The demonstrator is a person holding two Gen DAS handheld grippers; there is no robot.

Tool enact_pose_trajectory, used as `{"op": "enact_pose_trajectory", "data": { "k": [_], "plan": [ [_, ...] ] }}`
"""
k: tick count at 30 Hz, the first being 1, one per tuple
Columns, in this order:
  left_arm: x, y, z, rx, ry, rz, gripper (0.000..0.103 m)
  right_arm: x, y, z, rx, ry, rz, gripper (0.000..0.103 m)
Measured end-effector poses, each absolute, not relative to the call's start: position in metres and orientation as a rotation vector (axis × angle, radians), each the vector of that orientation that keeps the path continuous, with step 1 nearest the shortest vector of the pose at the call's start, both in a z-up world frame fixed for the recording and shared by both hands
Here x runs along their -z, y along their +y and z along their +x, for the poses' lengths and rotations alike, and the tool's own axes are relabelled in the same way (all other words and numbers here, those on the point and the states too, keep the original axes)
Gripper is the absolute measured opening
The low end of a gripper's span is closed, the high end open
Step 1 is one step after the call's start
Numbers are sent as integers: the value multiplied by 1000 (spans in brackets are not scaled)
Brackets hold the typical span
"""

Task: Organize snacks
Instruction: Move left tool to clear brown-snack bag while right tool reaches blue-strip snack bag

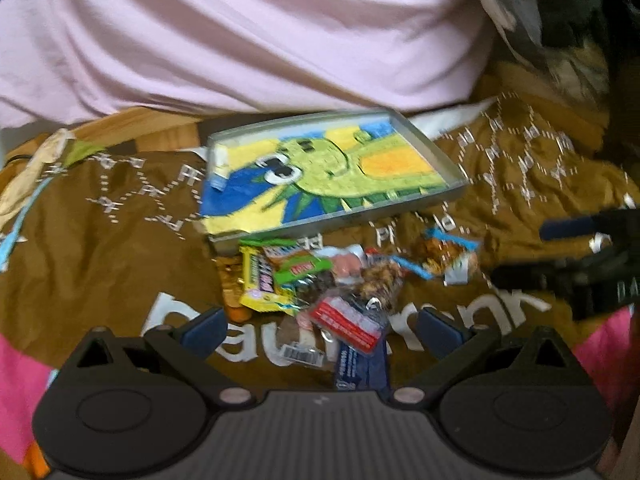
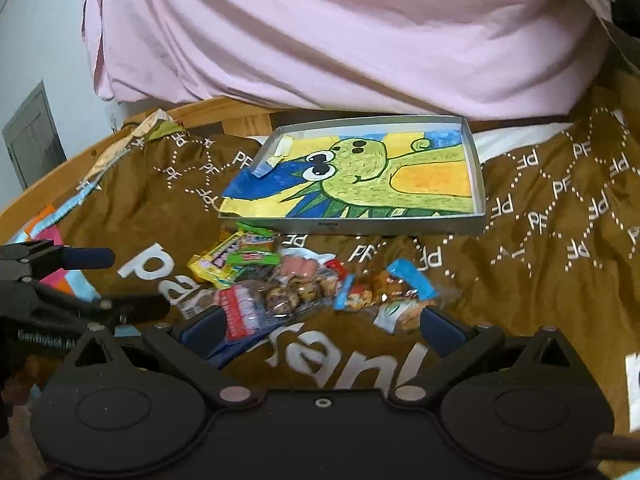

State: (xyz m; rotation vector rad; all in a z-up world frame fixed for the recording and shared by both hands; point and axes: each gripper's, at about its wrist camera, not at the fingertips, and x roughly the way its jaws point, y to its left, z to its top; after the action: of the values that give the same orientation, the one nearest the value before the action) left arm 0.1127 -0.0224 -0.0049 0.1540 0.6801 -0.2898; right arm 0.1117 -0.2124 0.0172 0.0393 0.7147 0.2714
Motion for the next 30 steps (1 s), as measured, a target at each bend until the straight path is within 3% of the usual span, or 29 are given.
{"op": "enact_pose_trajectory", "data": {
  "k": [8, 17, 22, 27, 30],
  "plan": [
    [31, -40, 152, 468, 738, 184, 103, -13, -221, 149, -381, 673, -2, 102],
    [47, -52, 185, 627, 723, 231, 103, 18, -228, 189, -386, 762, -213, 102],
    [60, -55, 206, 720, 759, 241, 100, 29, -247, 195, -382, 790, -198, 102],
    [65, -53, 221, 724, 782, 242, 91, 39, -254, 203, -352, 823, -241, 102],
    [64, -59, 227, 746, 812, 258, 75, 47, -248, 205, -337, 845, -292, 102]
  ]
}}
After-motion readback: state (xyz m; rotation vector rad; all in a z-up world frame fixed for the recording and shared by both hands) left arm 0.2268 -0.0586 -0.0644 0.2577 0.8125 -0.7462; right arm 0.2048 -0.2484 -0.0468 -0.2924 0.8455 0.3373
